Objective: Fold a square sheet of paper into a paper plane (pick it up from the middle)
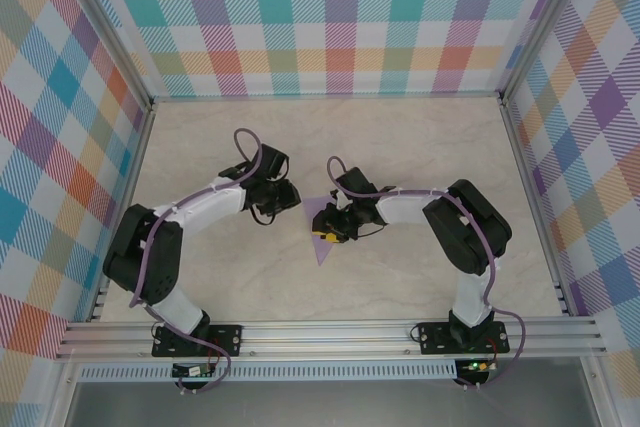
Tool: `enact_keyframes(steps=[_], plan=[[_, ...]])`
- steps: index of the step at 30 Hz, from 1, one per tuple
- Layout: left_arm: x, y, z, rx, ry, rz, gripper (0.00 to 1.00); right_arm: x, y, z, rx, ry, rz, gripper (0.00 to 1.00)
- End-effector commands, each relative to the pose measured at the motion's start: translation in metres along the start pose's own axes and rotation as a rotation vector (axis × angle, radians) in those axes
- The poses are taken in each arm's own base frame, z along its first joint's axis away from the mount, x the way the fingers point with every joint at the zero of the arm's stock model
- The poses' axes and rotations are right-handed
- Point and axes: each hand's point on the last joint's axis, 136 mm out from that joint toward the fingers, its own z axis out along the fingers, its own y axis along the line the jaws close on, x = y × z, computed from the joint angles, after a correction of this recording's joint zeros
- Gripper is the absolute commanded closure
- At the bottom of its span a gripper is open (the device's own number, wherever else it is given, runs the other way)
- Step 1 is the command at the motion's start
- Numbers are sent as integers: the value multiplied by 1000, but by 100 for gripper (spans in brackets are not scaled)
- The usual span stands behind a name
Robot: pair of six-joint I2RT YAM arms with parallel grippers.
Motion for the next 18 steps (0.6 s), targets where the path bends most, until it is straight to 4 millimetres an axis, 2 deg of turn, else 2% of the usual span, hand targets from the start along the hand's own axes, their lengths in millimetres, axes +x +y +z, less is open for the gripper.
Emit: enact_keyframes(steps=[1, 6, 13, 18], plan=[[5, 12, -8, -17, 8, -29, 72, 4, -29, 9, 99, 3, 26, 63], [19, -4, -5, 103, 67, -19, 75, 7, -36, 9, 120, 7, 28, 65], [52, -16, 7, 200, 177, -3, 88, 14, -51, 6, 175, 16, 34, 87], [79, -19, 16, 214, 241, 33, 97, 16, -56, 4, 193, 12, 38, 96]])
